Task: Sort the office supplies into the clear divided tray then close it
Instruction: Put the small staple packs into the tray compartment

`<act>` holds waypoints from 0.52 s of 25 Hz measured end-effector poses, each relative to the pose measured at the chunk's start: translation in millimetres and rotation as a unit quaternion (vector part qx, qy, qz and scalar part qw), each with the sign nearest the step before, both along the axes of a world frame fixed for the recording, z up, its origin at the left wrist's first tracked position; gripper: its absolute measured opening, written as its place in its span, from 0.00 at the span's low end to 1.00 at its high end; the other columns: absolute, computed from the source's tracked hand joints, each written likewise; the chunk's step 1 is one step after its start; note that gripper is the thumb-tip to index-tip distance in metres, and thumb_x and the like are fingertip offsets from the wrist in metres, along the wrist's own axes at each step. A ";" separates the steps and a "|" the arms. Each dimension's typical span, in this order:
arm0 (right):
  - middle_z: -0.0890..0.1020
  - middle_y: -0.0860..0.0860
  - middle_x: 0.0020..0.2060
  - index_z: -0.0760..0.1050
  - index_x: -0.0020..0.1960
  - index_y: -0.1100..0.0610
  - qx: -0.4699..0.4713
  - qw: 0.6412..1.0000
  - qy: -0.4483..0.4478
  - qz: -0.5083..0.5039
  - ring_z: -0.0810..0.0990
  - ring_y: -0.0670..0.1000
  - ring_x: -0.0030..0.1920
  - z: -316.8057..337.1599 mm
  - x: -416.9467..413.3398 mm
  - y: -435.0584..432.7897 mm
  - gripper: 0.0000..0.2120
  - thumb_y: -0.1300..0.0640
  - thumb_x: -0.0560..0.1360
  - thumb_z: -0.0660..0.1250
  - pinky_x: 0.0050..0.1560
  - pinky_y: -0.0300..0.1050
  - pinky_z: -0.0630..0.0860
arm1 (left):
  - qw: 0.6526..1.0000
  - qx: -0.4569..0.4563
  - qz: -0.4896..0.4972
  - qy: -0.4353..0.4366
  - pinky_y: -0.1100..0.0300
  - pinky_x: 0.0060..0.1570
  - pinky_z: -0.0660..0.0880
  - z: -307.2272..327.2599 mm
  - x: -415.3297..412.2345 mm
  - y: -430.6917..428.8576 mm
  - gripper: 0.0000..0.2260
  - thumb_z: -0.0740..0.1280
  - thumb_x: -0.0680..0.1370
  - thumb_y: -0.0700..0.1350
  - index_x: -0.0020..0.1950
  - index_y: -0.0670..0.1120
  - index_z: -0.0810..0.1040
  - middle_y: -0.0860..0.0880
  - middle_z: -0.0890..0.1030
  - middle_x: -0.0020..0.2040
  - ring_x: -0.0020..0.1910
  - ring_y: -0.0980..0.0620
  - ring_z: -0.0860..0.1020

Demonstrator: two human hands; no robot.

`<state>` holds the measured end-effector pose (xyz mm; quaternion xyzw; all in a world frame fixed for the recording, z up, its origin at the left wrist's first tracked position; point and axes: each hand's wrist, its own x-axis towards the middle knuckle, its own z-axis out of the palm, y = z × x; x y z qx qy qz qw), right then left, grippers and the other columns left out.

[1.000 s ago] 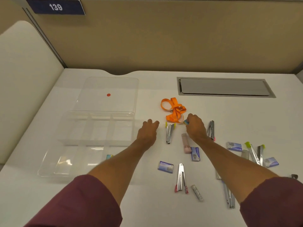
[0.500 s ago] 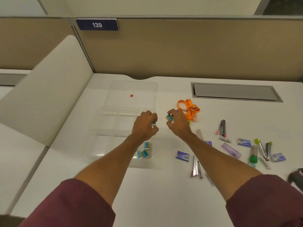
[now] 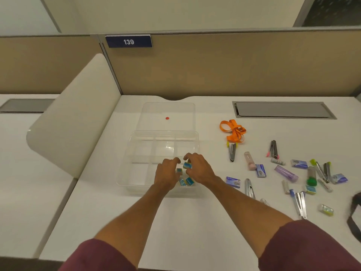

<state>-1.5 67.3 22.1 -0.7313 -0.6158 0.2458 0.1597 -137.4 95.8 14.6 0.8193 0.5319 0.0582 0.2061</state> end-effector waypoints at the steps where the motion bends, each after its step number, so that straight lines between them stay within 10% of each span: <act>1: 0.76 0.56 0.59 0.70 0.64 0.56 -0.002 1.000 -0.010 0.001 0.74 0.55 0.60 -1.5 -1.9 -0.3 0.18 0.62 0.74 0.66 0.57 0.49 0.75 | 1.000 0.002 0.004 -0.008 0.54 0.63 0.68 -1.4 -1.9 0.3 0.16 0.65 0.79 0.46 0.66 0.48 0.71 0.47 0.77 0.64 0.65 0.47 0.72; 13: 0.74 0.52 0.65 0.69 0.66 0.56 0.068 0.985 -0.092 -0.127 0.71 0.54 0.65 12.3 37.5 -50.3 0.17 0.55 0.78 0.63 0.62 0.47 0.69 | 0.991 0.045 -0.122 -0.022 0.53 0.64 0.68 16.3 50.5 -3.7 0.18 0.64 0.79 0.48 0.68 0.46 0.69 0.49 0.71 0.69 0.68 0.48 0.68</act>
